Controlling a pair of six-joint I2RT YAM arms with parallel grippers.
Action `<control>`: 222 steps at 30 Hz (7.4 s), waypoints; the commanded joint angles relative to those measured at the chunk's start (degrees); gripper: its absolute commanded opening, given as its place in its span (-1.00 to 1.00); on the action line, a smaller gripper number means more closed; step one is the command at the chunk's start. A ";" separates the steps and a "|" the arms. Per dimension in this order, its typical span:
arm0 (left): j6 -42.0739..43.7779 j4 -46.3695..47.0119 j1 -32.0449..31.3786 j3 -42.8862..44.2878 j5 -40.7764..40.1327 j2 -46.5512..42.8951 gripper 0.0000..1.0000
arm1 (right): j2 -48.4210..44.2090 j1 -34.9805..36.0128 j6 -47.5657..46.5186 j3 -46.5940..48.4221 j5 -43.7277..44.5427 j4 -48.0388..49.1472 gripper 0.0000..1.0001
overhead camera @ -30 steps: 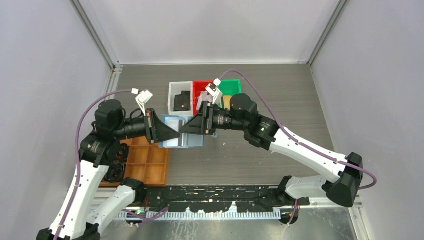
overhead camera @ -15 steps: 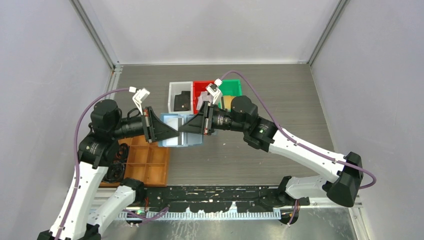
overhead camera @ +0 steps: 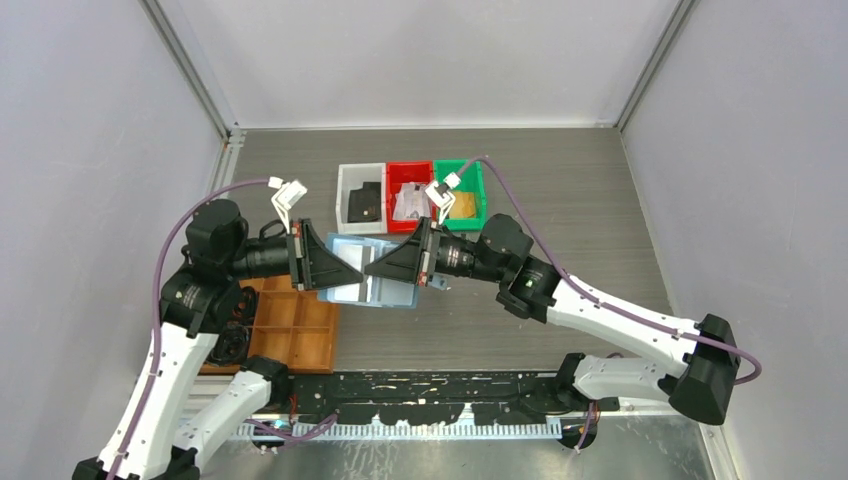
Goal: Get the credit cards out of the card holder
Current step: Remove the credit card from the card holder, then place the credit card in the storage box, then place the card holder at the center of the board, then reset both arms
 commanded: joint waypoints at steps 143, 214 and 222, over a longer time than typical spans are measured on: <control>58.37 -15.24 -8.08 -2.06 -20.50 10.30 -0.62 | 8.34 -2.13 -18.52 -2.20 -0.28 -13.05 -0.79; 30.91 77.81 25.68 -38.35 -46.92 40.58 0.99 | 11.06 -48.02 -47.79 -37.29 83.70 31.61 0.99; 33.86 111.07 20.84 -50.61 -52.99 49.51 0.99 | 17.28 -49.29 -50.11 -37.41 67.93 38.36 0.99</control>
